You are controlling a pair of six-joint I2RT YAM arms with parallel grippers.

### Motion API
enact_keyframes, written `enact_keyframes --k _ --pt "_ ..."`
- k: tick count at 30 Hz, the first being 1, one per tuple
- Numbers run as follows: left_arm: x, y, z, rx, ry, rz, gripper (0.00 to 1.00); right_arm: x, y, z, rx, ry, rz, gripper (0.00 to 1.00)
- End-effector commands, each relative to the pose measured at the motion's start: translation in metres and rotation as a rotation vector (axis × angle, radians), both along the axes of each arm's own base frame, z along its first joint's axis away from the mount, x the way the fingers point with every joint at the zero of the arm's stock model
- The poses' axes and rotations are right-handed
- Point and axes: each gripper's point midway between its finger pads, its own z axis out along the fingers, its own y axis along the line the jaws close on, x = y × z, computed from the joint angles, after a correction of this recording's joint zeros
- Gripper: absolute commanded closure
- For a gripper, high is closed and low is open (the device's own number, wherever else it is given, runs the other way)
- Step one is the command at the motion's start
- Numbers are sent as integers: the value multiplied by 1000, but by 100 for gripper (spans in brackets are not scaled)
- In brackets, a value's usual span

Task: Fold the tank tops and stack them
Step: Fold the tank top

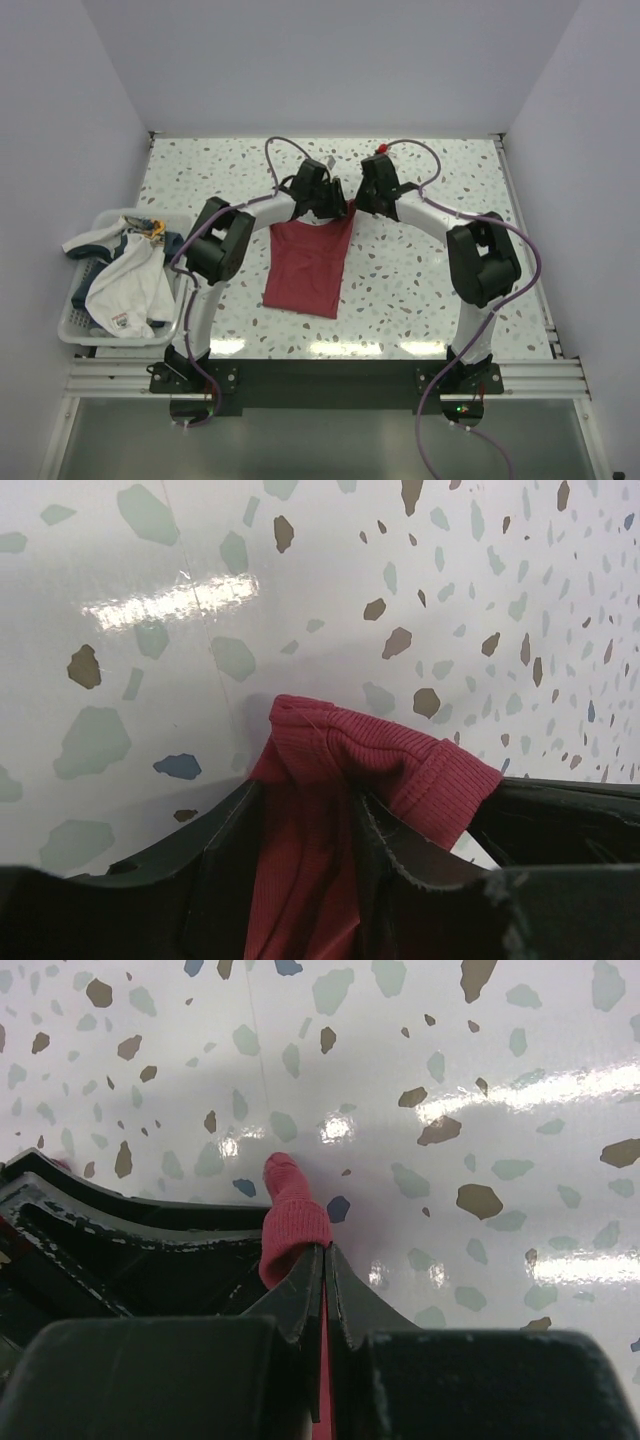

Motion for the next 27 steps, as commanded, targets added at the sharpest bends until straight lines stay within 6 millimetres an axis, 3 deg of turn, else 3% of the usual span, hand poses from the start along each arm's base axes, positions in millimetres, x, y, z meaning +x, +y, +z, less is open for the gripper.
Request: enact_keyframes --k 1,13,17,18,23,25,27 --pt "13 16 25 21 -42 42 55 15 -1 28 7 -62 -39 100" --pt "24 48 63 -24 -92 112 53 21 5 30 -3 -59 -44 100" --pt "22 69 69 -5 -93 186 57 26 19 35 0 -72 -34 100" --pt "18 76 70 -1 -88 208 58 26 20 27 -15 -53 -32 100" --pt "8 90 74 5 -81 239 64 33 40 22 -58 -52 -29 100" --pt "0 94 76 1 -80 244 65 32 44 7 -94 -21 -32 100" --pt "-11 98 75 -3 -70 253 66 34 53 9 -120 -32 -35 100"
